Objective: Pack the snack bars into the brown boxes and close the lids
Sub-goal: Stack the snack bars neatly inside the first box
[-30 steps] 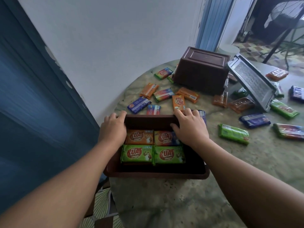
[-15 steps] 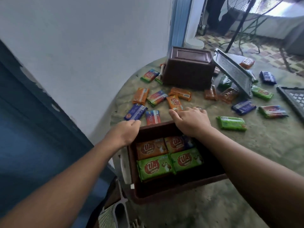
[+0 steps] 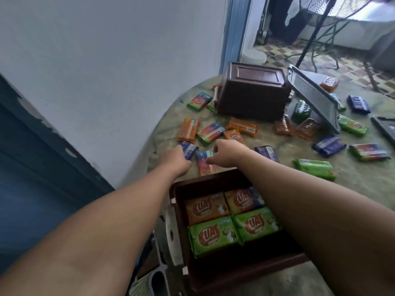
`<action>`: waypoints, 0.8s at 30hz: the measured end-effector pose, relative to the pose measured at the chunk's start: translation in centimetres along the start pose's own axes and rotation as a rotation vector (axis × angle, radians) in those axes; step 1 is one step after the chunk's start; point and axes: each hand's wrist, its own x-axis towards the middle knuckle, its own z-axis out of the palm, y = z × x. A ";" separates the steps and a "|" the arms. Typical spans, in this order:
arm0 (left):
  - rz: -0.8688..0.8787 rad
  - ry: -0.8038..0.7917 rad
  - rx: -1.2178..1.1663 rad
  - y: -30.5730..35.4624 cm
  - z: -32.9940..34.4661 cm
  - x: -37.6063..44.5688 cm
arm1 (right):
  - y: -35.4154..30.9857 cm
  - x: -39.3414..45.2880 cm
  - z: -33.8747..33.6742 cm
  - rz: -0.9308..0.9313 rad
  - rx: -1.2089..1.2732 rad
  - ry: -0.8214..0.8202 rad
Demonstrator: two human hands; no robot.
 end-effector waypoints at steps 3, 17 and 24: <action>-0.010 0.033 0.044 0.2 0.4 1.7 | -0.5 1.7 1.1 0.040 -0.012 -0.065; 0.017 -0.062 0.052 0.8 3.1 3.8 | -2.1 4.9 5.5 0.132 0.028 -0.074; -0.053 -0.082 0.026 1.0 3.2 3.7 | -1.5 3.1 4.1 0.155 0.034 0.036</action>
